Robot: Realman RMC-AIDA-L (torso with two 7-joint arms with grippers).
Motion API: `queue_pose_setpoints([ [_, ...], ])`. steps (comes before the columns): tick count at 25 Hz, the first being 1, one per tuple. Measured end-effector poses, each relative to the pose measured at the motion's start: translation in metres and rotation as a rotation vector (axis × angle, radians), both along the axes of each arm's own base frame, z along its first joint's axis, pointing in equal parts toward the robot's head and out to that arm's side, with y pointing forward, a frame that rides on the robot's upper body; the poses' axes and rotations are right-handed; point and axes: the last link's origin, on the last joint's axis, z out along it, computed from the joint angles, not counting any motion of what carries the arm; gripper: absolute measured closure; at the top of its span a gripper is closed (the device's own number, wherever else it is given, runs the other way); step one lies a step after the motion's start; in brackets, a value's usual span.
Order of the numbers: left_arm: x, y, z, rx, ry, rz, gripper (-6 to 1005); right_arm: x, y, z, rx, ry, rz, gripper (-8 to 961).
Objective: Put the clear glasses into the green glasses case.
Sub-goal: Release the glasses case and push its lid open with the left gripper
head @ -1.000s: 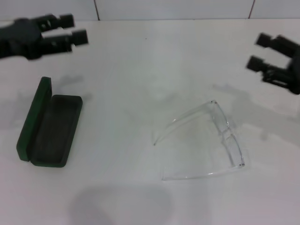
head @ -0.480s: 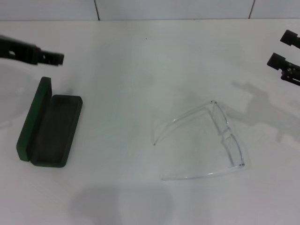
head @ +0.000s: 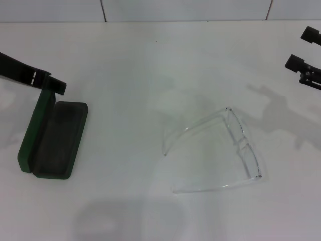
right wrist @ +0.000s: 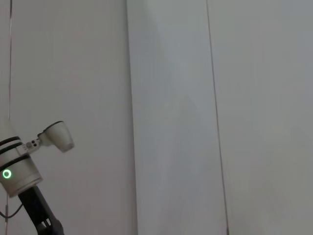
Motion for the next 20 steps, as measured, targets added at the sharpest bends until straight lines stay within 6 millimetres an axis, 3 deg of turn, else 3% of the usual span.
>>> queue_pose_setpoints([
  [6, -0.016, 0.006, -0.012, -0.040, 0.021, 0.090, 215, 0.004, -0.002, 0.008, 0.083, 0.021, -0.007, 150],
  [20, -0.047, 0.008, -0.025, -0.086, 0.031, 0.202, 222, 0.004, -0.003, 0.004, 0.088, 0.026, -0.009, 150],
])
